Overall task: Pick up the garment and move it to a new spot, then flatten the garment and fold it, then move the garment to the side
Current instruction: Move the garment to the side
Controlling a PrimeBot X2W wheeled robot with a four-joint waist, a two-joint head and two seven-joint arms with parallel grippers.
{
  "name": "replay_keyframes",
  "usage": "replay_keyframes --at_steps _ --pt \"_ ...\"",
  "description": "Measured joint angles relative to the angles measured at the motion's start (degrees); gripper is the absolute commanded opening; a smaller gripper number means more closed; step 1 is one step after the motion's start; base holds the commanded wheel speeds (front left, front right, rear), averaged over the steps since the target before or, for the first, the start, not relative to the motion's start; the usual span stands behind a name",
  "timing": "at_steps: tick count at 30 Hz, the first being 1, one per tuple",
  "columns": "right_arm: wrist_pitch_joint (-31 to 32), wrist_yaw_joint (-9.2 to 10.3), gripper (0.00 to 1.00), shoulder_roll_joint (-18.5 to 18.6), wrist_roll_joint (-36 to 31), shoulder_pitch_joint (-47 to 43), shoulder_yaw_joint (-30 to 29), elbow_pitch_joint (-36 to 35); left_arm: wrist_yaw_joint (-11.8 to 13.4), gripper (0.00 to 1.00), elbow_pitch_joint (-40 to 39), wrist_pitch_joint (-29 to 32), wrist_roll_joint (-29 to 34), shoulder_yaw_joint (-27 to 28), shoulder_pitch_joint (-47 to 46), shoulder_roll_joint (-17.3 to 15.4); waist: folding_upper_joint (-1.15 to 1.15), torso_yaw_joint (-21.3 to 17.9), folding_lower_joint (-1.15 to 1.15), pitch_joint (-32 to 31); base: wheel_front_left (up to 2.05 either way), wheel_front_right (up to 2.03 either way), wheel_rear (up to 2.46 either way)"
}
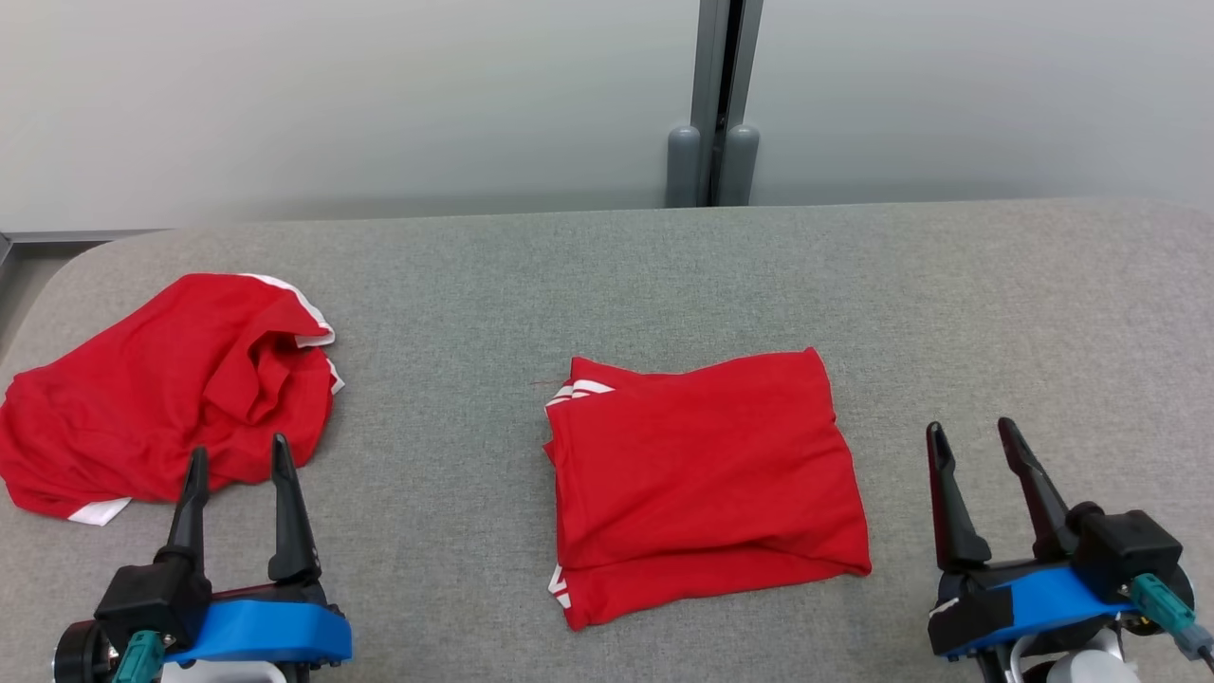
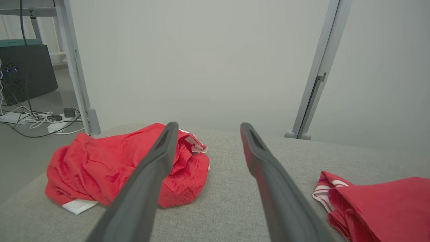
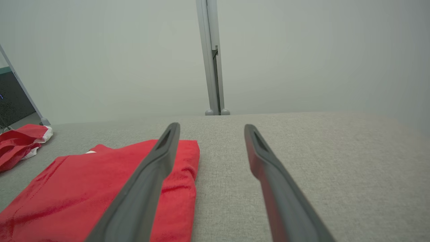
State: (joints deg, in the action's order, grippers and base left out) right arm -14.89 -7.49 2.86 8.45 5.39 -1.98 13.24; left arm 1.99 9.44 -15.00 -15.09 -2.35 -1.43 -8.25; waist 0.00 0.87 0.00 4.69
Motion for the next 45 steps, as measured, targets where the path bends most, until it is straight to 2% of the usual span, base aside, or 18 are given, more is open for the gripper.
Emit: replay_keyframes --at_steps 12,20,26,36,41,42,43,45 --pt "2.6 0.00 1.00 0.0 -0.9 -0.5 1.4 0.3 -1.2 1.00 1.2 0.0 2.6 1.7 0.2 1.3 0.00 -0.3 0.00 0.0 0.00 0.00 0.00" --pt "6.6 0.00 1.00 0.0 -3.3 9.5 5.1 1.7 -2.1 1.00 0.8 0.0 3.5 2.1 -1.8 2.7 0.00 0.3 0.00 2.3 0.00 0.00 0.00" --pt "8.9 0.00 1.00 0.2 -3.9 14.0 5.0 8.3 -3.2 1.00 1.2 0.0 3.6 1.9 -3.7 3.8 0.00 2.0 0.00 4.3 0.00 0.00 0.00" --pt "8.1 0.00 1.00 1.1 -4.9 14.3 3.2 21.5 -3.8 1.00 1.2 0.0 4.6 2.5 -4.8 4.9 0.00 4.4 0.00 7.0 0.00 0.00 0.00" --pt "7.6 0.01 1.00 1.0 -4.5 14.8 5.0 26.5 -4.0 1.00 1.2 0.0 4.8 3.2 -4.9 5.0 0.00 4.4 0.00 7.4 0.00 0.00 0.00" --pt "7.3 0.01 0.47 1.0 -3.7 15.3 5.4 27.2 -4.0 1.00 1.2 0.0 5.0 3.2 -5.0 5.0 0.00 4.3 0.00 7.5 0.00 0.00 0.00" --pt "7.2 0.01 0.00 0.9 -3.1 15.7 6.0 27.8 -4.1 1.00 1.2 0.0 5.0 3.2 -5.1 5.1 0.00 4.2 0.00 7.6 0.00 0.00 0.00" --pt "6.1 0.00 0.00 0.8 -2.1 16.4 7.0 28.5 -4.0 1.00 1.1 0.0 5.0 3.3 -5.4 5.1 0.00 3.6 0.00 7.9 0.00 0.00 0.00"
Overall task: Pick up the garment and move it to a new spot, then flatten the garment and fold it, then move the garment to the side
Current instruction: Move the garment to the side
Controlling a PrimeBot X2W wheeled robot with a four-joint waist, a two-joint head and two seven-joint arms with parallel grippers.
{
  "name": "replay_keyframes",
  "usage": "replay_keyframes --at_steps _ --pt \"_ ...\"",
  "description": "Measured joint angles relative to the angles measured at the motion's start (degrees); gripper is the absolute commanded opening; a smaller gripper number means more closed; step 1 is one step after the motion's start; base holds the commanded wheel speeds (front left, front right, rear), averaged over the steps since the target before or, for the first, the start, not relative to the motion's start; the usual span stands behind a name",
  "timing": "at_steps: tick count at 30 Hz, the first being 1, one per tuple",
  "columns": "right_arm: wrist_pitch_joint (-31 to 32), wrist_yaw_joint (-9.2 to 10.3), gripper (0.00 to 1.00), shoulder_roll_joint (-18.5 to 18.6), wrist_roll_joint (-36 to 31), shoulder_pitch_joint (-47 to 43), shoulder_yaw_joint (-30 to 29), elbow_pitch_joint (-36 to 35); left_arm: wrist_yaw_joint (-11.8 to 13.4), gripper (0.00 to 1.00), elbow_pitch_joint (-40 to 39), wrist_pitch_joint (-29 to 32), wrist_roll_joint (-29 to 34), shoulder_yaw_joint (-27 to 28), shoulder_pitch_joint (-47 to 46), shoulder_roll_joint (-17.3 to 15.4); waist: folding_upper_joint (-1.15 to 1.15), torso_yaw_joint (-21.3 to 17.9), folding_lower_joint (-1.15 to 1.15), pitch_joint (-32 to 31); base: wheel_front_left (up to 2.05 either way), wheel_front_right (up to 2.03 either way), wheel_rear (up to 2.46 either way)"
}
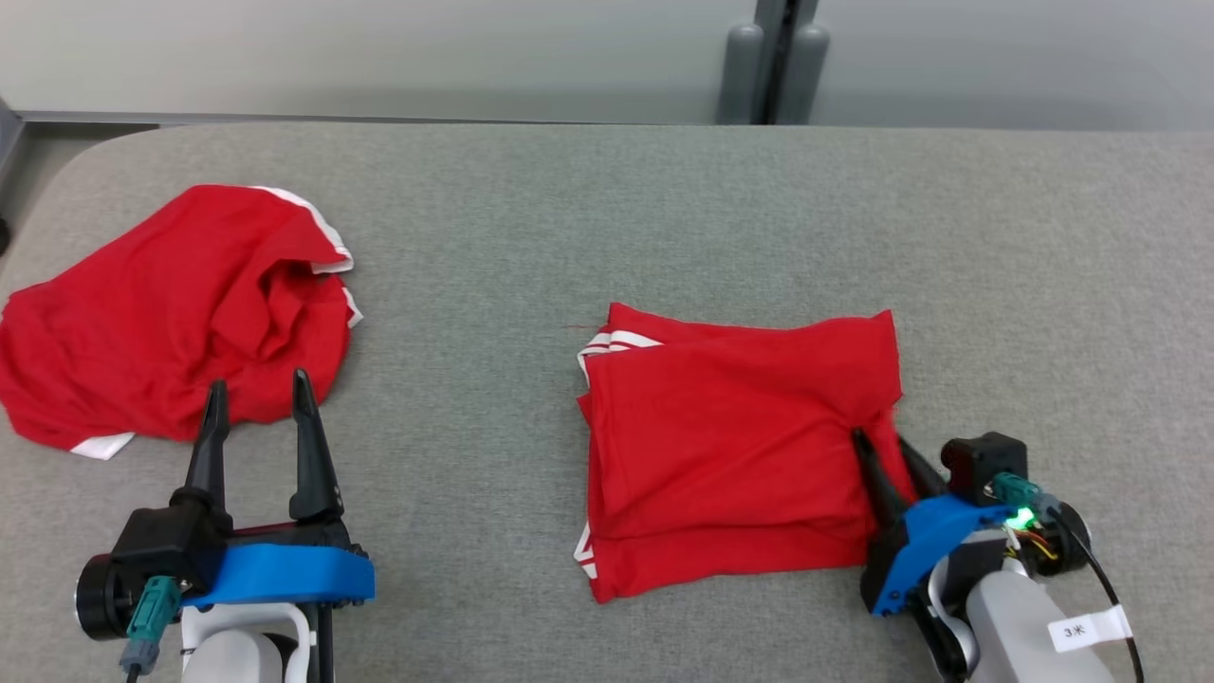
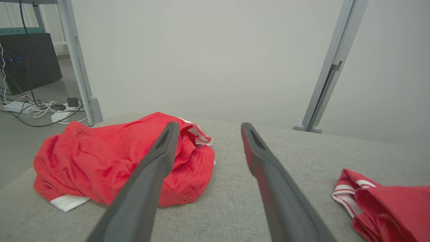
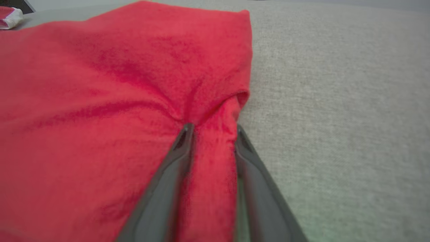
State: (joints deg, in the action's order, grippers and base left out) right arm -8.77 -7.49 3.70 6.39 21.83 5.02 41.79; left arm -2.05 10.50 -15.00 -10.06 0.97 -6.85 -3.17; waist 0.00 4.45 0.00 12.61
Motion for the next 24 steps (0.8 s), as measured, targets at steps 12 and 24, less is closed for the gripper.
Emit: replay_keyframes --at_steps 12,24 --pt "-5.0 -0.04 0.00 6.2 0.6 5.3 -1.8 -2.5 -0.8 1.00 -2.1 -0.1 1.0 0.2 -4.4 0.2 0.00 -9.6 -0.01 5.8 0.00 0.00 0.00" --pt "-6.0 -0.02 0.00 11.1 1.4 7.2 -5.3 -8.7 -2.0 1.00 -3.6 -0.1 3.2 0.3 -8.5 0.1 0.00 -15.8 -0.01 10.3 0.00 0.00 0.00"
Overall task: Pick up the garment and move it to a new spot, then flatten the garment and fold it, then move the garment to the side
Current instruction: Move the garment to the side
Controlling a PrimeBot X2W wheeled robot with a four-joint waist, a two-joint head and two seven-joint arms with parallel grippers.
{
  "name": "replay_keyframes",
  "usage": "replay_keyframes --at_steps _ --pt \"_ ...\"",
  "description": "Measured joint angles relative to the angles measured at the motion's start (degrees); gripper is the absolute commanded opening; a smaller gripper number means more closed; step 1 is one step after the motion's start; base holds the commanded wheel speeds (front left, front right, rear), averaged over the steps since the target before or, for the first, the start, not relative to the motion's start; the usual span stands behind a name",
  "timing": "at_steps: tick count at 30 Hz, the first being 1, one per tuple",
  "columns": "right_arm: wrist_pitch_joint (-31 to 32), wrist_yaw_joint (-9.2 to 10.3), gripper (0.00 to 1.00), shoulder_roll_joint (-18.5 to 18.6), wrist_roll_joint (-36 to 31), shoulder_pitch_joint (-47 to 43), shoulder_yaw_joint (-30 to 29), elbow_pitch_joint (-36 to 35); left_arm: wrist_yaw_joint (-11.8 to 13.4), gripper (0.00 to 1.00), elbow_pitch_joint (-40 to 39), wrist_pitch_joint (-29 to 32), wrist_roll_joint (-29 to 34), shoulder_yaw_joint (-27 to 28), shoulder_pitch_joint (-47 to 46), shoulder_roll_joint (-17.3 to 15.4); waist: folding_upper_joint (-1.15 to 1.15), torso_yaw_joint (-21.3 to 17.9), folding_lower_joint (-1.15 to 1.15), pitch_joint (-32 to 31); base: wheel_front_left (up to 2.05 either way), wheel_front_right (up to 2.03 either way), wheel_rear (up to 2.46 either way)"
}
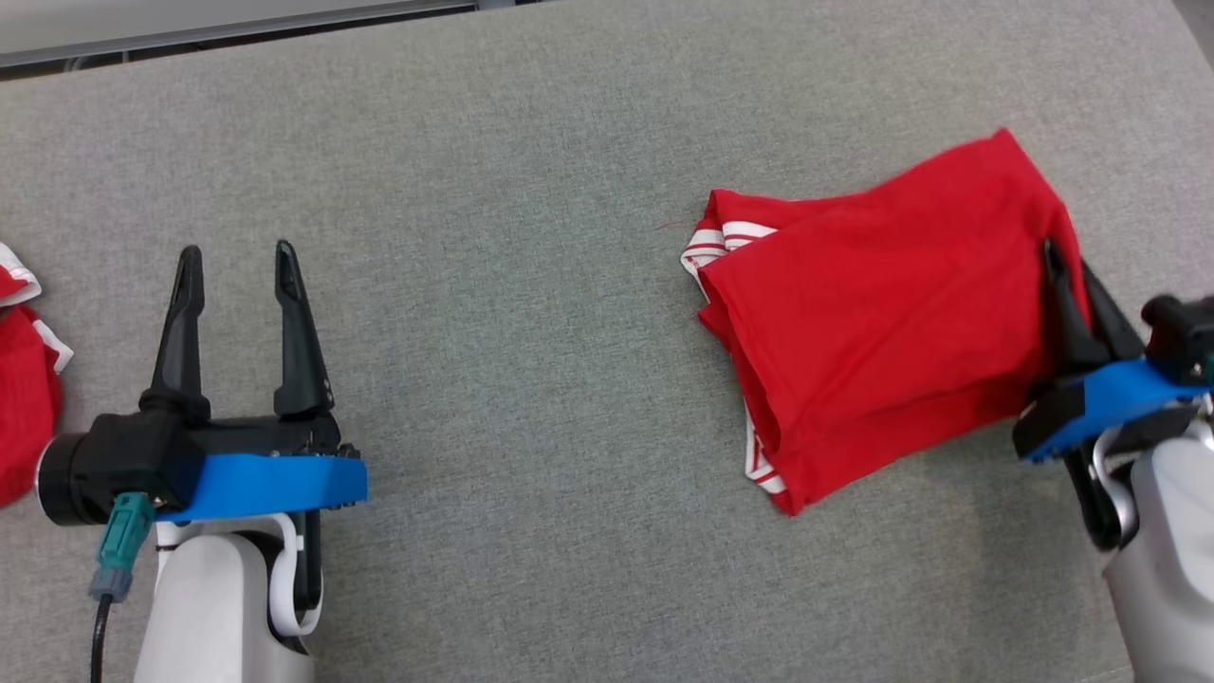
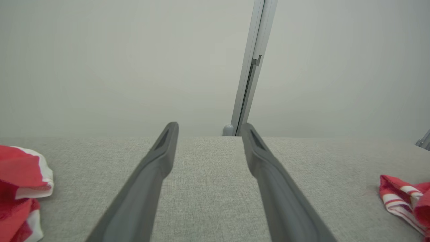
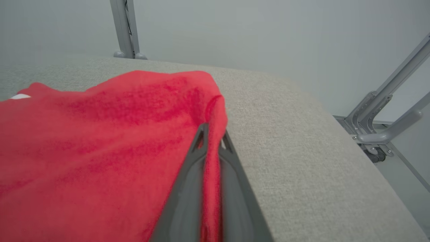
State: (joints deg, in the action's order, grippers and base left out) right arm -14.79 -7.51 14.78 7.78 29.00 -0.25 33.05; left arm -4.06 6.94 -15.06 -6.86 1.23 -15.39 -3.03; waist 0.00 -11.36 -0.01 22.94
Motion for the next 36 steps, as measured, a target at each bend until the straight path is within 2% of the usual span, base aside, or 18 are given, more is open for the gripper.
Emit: replay_keyframes --at_steps 4,10,14,20,26,29,30,32,36 --pt "0.0 0.00 0.00 1.6 -0.8 4.7 1.5 -0.9 -0.4 1.00 -0.4 0.0 0.3 -0.2 -0.7 0.0 0.00 0.2 0.00 1.1 0.00 0.00 0.00" --pt "0.9 0.00 0.00 7.2 -1.5 13.4 0.7 1.8 -0.8 1.00 -1.5 0.0 0.8 -0.5 -2.7 0.0 0.00 1.3 0.00 4.2 0.00 0.00 0.00" --pt "1.8 0.00 0.00 11.6 -1.8 18.6 -1.2 6.4 -1.0 1.00 -2.1 0.0 1.0 -1.2 -4.2 0.0 0.00 2.5 0.00 6.6 0.00 0.00 0.00" --pt "2.7 0.01 0.00 16.8 -3.7 23.5 -7.1 12.6 -1.3 1.00 -3.1 0.0 1.4 -2.0 -6.3 0.0 0.00 4.7 0.00 9.7 0.00 0.00 0.00" --pt "3.4 0.01 0.00 18.8 -6.8 27.3 -12.3 18.1 -1.0 1.00 -3.7 0.0 1.6 -2.2 -6.9 0.0 0.00 5.6 0.00 12.1 0.00 0.00 0.00" --pt "3.5 0.01 0.00 18.5 -8.5 28.7 -13.9 20.0 -1.0 1.00 -3.8 0.0 1.6 -2.0 -7.1 0.0 0.00 5.5 0.00 12.6 0.00 0.00 0.00" --pt "4.0 0.01 0.40 18.1 -9.1 29.1 -14.4 20.9 -1.0 1.00 -3.8 0.0 1.6 -2.0 -7.1 0.0 0.00 5.4 0.00 12.7 0.00 0.00 0.00" --pt "3.7 0.01 1.00 17.7 -10.1 29.5 -15.1 21.7 -1.0 1.00 -3.8 0.0 1.8 -1.9 -7.2 0.0 0.00 5.2 0.00 12.6 0.00 0.00 0.00" --pt "2.5 0.01 1.00 16.8 -11.9 30.2 -16.4 23.0 -1.0 1.00 -3.5 0.0 1.8 -1.6 -7.2 0.0 0.00 5.3 0.00 11.6 0.00 0.00 0.00"
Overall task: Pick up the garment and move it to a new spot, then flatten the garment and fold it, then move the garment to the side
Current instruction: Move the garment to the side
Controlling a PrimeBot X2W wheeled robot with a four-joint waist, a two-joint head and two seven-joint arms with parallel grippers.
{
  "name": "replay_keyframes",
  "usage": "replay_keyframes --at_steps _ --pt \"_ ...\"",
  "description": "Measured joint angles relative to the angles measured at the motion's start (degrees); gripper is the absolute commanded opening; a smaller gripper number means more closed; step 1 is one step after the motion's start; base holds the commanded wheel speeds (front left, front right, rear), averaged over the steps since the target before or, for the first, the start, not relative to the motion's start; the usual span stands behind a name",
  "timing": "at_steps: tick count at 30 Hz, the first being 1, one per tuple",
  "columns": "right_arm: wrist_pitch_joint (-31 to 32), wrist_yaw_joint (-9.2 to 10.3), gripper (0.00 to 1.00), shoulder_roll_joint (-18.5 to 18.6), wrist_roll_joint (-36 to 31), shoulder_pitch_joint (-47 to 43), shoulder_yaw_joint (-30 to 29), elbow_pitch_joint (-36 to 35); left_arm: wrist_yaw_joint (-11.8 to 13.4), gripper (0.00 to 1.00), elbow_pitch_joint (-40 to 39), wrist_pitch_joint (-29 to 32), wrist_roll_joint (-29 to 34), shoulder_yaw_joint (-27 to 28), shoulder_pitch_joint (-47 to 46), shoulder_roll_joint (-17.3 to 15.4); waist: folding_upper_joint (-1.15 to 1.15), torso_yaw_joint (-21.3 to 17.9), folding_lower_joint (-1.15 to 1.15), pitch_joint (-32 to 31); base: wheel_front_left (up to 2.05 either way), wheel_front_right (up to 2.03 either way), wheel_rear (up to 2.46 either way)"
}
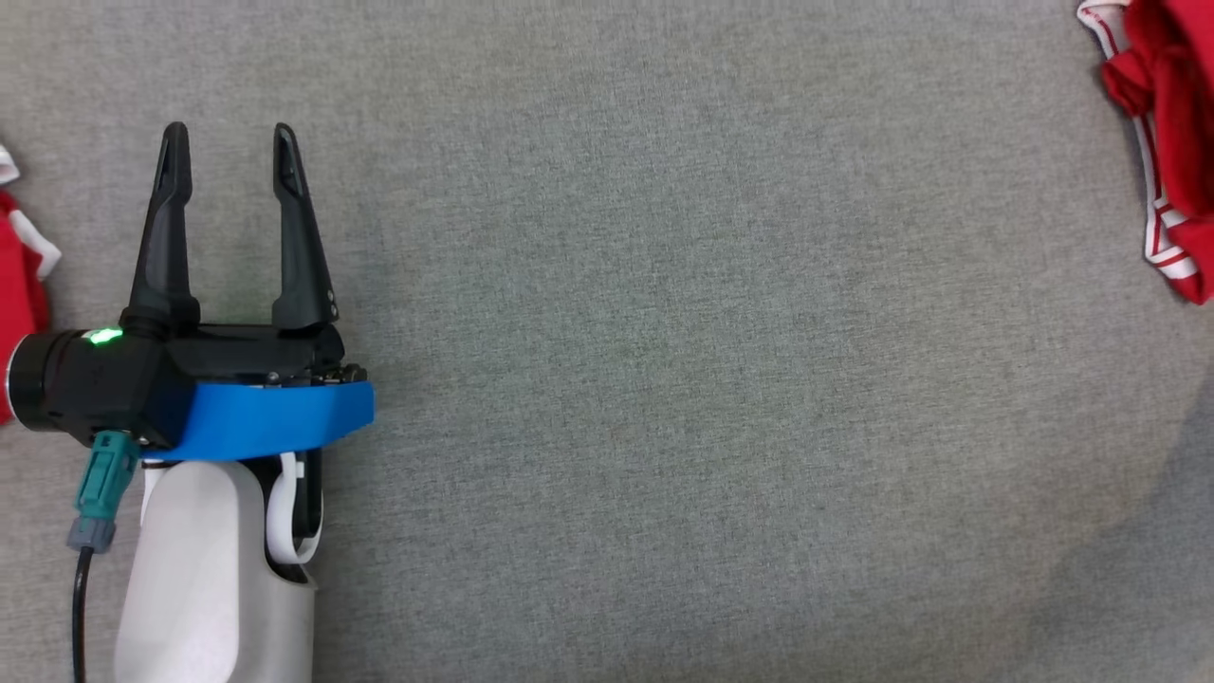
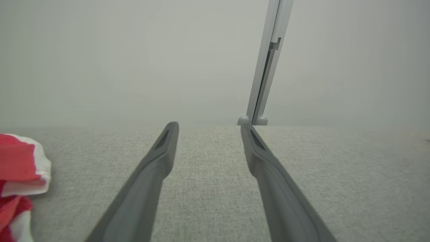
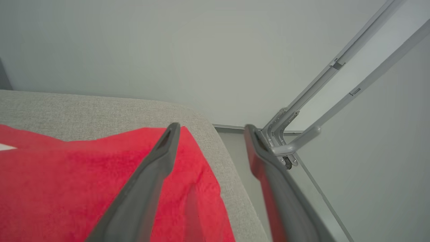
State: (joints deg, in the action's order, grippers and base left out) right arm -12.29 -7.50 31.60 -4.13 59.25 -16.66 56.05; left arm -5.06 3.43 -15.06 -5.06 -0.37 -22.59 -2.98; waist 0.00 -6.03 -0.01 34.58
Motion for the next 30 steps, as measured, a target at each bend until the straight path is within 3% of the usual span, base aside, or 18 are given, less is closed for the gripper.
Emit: replay_keyframes --at_steps 3,10,21,30 --pt "-1.6 0.00 1.00 -0.7 -0.8 0.5 0.1 -0.5 0.0 1.00 0.2 0.0 -0.3 0.8 0.3 0.0 0.00 0.3 0.00 -1.5 0.00 0.00 0.00" --pt "-2.7 0.00 1.00 -8.4 0.1 -2.7 5.2 -8.9 0.5 1.00 1.0 0.0 -1.1 3.0 5.0 0.0 0.00 1.3 0.01 -7.4 0.00 0.00 0.00" --pt "-2.8 0.00 1.00 -18.7 8.6 -16.9 18.1 -25.7 1.2 1.00 3.2 0.0 -3.0 3.9 11.9 0.0 0.00 4.2 0.02 -16.8 0.00 0.00 0.00" --pt "-2.7 0.01 1.00 -22.8 12.4 -31.6 20.0 -32.1 2.0 1.00 5.5 0.0 -4.2 2.9 16.3 0.1 0.00 5.4 0.02 -23.3 0.00 0.00 0.00"
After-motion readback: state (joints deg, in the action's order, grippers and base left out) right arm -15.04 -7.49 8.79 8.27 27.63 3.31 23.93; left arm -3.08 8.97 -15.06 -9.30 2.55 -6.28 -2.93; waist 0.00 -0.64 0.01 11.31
